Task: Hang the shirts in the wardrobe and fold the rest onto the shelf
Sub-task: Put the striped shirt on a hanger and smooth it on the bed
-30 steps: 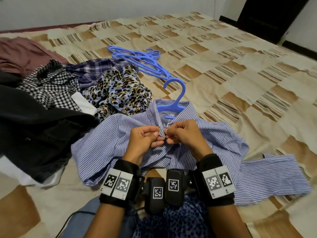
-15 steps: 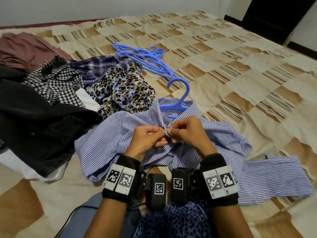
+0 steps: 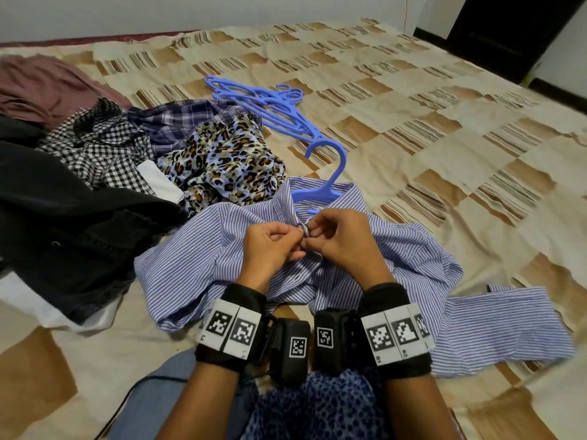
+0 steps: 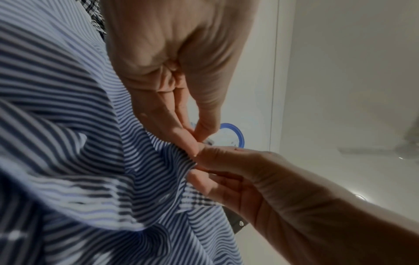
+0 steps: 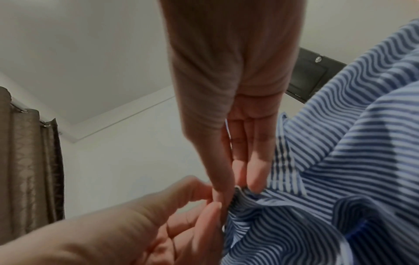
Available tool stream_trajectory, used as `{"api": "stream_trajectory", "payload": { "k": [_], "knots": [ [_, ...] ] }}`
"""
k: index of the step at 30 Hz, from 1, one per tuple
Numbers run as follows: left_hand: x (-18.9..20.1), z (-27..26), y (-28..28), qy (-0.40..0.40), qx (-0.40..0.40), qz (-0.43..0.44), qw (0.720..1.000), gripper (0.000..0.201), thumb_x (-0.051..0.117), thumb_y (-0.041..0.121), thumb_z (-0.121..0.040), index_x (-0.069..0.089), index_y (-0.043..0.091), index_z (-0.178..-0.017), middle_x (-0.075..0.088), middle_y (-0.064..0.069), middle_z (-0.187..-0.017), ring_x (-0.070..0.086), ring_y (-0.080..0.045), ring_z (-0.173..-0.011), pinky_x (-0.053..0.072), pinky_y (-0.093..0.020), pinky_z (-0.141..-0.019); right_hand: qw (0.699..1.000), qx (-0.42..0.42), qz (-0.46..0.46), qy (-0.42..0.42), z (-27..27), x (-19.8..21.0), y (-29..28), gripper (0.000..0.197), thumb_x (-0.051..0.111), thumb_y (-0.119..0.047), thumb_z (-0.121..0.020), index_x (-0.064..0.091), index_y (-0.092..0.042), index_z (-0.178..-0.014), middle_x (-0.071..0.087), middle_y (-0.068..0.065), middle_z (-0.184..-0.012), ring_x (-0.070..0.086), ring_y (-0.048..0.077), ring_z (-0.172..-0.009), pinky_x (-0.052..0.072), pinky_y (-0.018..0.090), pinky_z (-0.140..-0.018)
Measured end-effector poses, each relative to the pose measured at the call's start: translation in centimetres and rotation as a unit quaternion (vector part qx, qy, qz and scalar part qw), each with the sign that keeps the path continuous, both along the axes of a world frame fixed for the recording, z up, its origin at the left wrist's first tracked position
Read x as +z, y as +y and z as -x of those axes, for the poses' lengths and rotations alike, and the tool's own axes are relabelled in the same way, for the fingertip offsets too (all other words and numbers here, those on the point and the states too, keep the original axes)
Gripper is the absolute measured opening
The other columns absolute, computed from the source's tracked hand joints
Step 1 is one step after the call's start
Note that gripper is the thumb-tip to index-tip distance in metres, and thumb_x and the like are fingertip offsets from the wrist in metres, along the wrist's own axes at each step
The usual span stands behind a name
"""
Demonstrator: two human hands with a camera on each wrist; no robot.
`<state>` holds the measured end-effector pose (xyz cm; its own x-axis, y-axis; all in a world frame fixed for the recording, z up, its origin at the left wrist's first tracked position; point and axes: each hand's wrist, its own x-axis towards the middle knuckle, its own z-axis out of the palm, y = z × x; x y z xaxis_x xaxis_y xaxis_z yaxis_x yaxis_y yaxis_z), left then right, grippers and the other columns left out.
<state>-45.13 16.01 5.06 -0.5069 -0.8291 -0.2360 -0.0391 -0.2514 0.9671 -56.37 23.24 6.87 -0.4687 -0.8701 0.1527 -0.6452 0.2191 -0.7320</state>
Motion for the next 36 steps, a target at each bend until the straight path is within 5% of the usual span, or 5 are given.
{"api": "stream_trajectory", "payload": {
  "k": [13, 18, 25, 31, 36],
  "knots": [
    [-0.6, 0.2, 0.2, 0.007, -0.044, 0.044, 0.998, 0.009, 0.060, 0.004, -0.088, 0.064, 0.005, -0.080, 0.064, -0.009, -0.071, 0.063, -0.010, -0.064, 0.058, -0.022, -0.061, 0.998, -0.058, 0.012, -0.026, 0.2, -0.9, -0.1, 0.007, 0.065, -0.006, -0.080, 0.068, -0.001, -0.077, 0.065, 0.011, -0.067, 0.060, 0.018, -0.060, 0.052, 0.030, -0.062],
    [-0.5, -0.2, -0.4, 0.018, -0.102, 0.078, 0.992, 0.009, 0.058, 0.006, -0.089, 0.062, 0.006, -0.080, 0.066, -0.008, -0.077, 0.064, -0.014, -0.074, 0.057, -0.025, -0.065, 0.990, -0.011, 0.000, -0.143, 0.7, 0.1, 0.8, 0.017, 0.060, -0.013, -0.090, 0.066, -0.001, -0.079, 0.066, 0.007, -0.070, 0.064, 0.006, -0.055, 0.054, 0.017, -0.056],
    [-0.4, -0.1, 0.0, 0.053, -0.110, 0.090, 0.989, 0.008, 0.058, 0.008, -0.089, 0.061, 0.012, -0.084, 0.065, 0.000, -0.080, 0.064, -0.010, -0.078, 0.057, -0.026, -0.067, 0.977, -0.071, 0.030, -0.201, 0.7, -0.1, 0.5, 0.023, 0.057, -0.014, -0.093, 0.063, 0.006, -0.083, 0.064, 0.012, -0.069, 0.066, 0.014, -0.056, 0.056, 0.034, -0.063],
    [-2.1, 0.4, 0.3, -0.153, -0.110, 0.179, 0.966, 0.040, 0.083, 0.032, -0.064, 0.055, 0.021, -0.089, 0.059, 0.008, -0.082, 0.055, -0.012, -0.072, 0.048, -0.032, -0.072, 0.957, -0.047, 0.082, -0.274, 1.0, 0.7, 0.5, 0.019, 0.055, -0.014, -0.094, 0.058, -0.001, -0.081, 0.056, 0.018, -0.065, 0.065, 0.016, -0.055, 0.054, 0.023, -0.056],
    [-2.2, -0.3, -0.9, -0.162, -0.012, 0.234, 0.959, 0.007, 0.070, 0.011, -0.080, 0.066, 0.013, -0.085, 0.062, 0.001, -0.073, 0.062, -0.019, -0.075, 0.045, -0.024, -0.066, 0.975, -0.074, 0.086, -0.192, 1.7, -0.7, -0.2, 0.017, 0.051, -0.010, -0.095, 0.064, 0.000, -0.092, 0.067, 0.023, -0.085, 0.067, 0.030, -0.081, 0.058, 0.035, -0.073]
  ]
}}
